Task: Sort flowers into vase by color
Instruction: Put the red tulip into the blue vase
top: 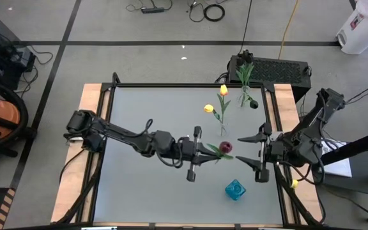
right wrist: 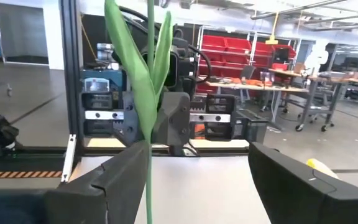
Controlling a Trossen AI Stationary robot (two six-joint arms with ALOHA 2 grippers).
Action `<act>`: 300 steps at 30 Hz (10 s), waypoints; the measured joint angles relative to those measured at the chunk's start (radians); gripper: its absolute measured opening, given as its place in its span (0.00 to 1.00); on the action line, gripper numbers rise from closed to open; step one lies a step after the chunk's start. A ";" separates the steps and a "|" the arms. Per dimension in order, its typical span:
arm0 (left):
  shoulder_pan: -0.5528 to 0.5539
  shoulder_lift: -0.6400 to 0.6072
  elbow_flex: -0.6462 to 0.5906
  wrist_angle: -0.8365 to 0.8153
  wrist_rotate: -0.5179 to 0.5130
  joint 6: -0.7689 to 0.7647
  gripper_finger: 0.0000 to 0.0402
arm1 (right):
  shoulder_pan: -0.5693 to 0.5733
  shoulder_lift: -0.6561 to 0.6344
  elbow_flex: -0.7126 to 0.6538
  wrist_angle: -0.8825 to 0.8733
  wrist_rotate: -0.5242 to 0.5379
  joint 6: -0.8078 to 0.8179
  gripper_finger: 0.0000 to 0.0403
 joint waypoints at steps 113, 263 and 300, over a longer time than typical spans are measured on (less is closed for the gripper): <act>0.010 0.075 0.229 -0.392 -0.094 0.095 0.28 | 0.068 -0.102 0.000 0.022 -0.050 -0.127 0.00; -0.259 -0.706 -0.950 -0.190 -0.716 -0.407 0.28 | 0.171 0.164 -0.432 0.578 -0.264 0.140 0.02; -0.259 -0.706 -0.950 -0.191 -0.715 -0.431 0.28 | 0.171 0.236 -0.431 0.606 -0.263 0.143 0.22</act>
